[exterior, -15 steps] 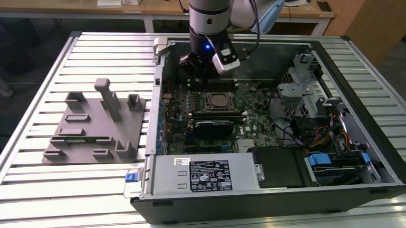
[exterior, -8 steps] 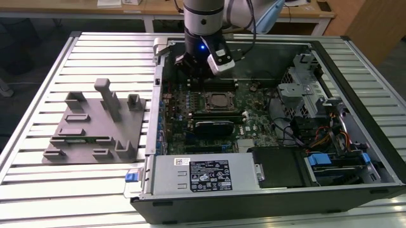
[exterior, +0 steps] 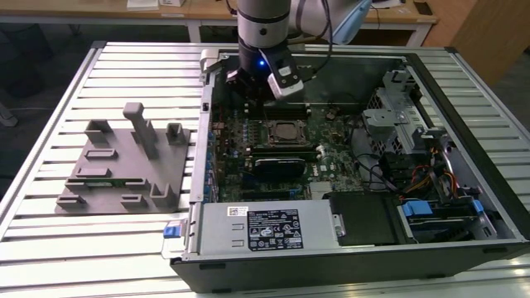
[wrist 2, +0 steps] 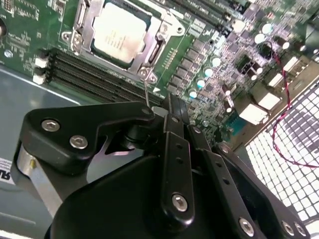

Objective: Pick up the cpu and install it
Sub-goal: 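Install the first cpu locking lever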

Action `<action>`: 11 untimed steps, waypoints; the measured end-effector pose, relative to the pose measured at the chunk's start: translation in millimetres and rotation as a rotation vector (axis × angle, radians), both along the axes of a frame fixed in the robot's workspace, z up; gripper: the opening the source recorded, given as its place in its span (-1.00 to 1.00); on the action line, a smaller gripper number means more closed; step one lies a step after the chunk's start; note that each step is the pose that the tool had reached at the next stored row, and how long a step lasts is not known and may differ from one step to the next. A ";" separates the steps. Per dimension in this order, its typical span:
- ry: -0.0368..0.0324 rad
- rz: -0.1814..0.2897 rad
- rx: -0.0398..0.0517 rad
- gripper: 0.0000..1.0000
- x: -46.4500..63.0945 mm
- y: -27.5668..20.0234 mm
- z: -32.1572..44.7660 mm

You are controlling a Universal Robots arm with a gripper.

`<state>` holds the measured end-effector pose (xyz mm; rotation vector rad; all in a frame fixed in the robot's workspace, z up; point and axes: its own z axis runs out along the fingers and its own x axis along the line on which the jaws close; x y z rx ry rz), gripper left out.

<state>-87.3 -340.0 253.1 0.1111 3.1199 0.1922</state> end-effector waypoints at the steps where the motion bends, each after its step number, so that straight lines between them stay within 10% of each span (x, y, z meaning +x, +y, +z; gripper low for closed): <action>1: 0.0000 0.000 0.0073 -0.79 -0.7 -0.3 -0.2; 8: 0.0000 0.003 0.0634 -0.79 -6.3 -3.4 -1.9; 11: 0.0006 0.004 0.1036 -0.79 -6.9 -4.0 -2.1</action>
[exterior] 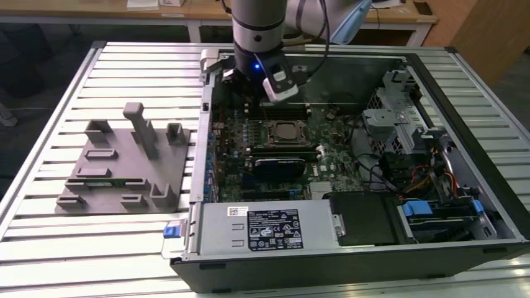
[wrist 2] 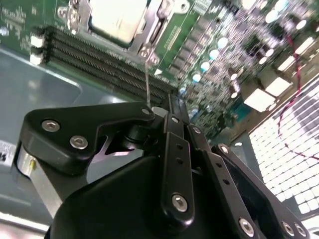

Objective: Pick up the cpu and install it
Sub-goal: 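Install the first cpu locking lever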

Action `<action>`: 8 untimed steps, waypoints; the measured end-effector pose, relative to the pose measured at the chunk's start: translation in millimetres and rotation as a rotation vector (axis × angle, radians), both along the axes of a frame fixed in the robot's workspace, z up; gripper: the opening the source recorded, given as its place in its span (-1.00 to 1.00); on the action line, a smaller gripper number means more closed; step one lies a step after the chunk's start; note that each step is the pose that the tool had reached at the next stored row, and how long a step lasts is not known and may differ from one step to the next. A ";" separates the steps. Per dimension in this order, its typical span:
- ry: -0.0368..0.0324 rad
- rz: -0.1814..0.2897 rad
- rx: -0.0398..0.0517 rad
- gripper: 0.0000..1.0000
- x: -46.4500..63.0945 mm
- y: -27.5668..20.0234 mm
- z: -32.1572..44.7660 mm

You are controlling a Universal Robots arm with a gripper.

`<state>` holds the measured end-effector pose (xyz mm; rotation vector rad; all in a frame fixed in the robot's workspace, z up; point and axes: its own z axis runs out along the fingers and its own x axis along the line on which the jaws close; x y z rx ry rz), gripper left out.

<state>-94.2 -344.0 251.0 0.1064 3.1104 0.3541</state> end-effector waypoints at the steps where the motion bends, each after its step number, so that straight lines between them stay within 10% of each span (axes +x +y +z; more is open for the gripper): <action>1: 0.0004 0.000 0.0139 -0.79 -0.1 -0.1 0.0; 3: 0.0008 0.001 0.0358 -0.79 -0.1 -0.3 -0.1; 8: 0.0008 0.000 0.0381 -0.79 -0.1 -0.2 -0.1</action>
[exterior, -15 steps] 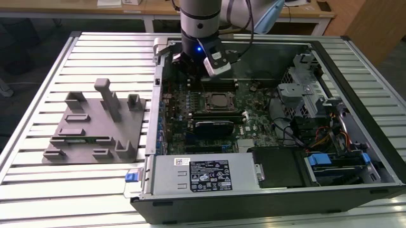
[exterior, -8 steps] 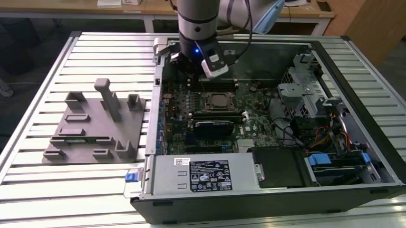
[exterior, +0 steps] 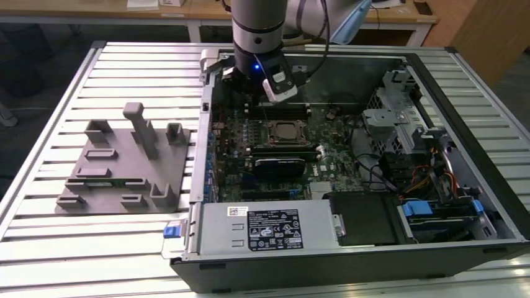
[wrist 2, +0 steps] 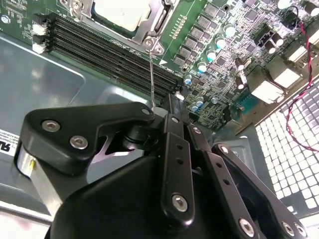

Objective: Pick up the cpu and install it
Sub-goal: 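Install the first cpu locking lever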

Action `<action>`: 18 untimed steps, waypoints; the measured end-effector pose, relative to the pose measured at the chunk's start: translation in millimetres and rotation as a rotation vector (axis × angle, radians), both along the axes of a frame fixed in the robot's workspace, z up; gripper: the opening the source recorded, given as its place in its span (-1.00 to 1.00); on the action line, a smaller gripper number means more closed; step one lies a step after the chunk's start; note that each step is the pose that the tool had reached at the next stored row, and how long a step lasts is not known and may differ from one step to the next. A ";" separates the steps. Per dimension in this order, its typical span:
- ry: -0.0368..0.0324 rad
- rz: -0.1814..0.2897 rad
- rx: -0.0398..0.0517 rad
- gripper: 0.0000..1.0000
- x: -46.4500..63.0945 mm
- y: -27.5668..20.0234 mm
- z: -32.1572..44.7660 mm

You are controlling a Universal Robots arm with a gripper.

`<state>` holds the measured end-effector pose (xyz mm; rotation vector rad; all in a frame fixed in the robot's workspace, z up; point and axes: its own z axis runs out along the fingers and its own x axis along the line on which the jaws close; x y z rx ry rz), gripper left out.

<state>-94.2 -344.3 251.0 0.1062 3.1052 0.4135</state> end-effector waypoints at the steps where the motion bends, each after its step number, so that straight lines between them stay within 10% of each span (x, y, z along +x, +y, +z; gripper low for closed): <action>1: 0.0000 0.000 0.0000 -0.79 0.0 0.0 0.0; 16: 0.0003 -0.001 -0.0058 -0.79 25.5 5.4 -1.4; 18: 0.0004 -0.004 -0.0091 -0.79 44.4 6.0 -2.5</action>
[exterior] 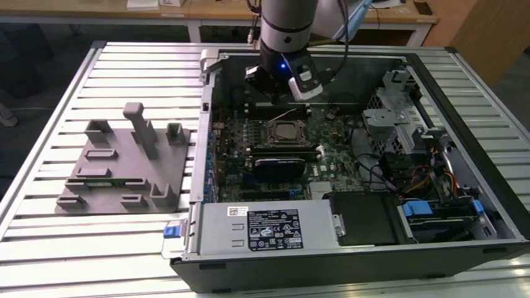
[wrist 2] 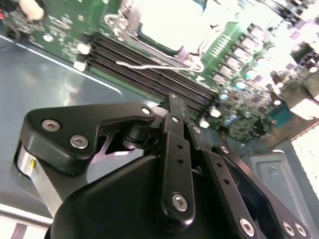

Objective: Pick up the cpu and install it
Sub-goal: 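Install the first cpu locking lever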

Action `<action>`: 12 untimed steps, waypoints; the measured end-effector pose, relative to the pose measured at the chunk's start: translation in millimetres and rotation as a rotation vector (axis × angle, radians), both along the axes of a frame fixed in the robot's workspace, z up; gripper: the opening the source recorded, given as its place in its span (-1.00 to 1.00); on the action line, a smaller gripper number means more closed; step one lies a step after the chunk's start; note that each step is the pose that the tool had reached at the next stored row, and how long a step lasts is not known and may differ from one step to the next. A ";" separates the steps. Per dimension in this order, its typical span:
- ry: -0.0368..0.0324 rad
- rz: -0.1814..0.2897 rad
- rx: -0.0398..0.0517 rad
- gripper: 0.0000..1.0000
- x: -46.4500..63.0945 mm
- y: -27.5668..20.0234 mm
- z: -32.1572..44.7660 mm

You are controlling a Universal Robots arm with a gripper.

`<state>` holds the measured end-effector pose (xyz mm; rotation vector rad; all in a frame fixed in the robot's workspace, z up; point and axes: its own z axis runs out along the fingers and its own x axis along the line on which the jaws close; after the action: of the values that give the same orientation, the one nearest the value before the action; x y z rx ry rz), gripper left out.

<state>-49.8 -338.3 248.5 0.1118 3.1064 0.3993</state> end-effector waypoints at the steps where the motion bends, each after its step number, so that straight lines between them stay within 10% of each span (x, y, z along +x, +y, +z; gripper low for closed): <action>1: 0.0000 -0.001 -0.0001 -0.79 2.8 0.0 -0.2; 12: -0.0019 -0.032 -0.0017 -0.79 17.2 0.0 -4.5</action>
<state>-32.6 -338.3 244.0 0.1604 3.0987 0.3958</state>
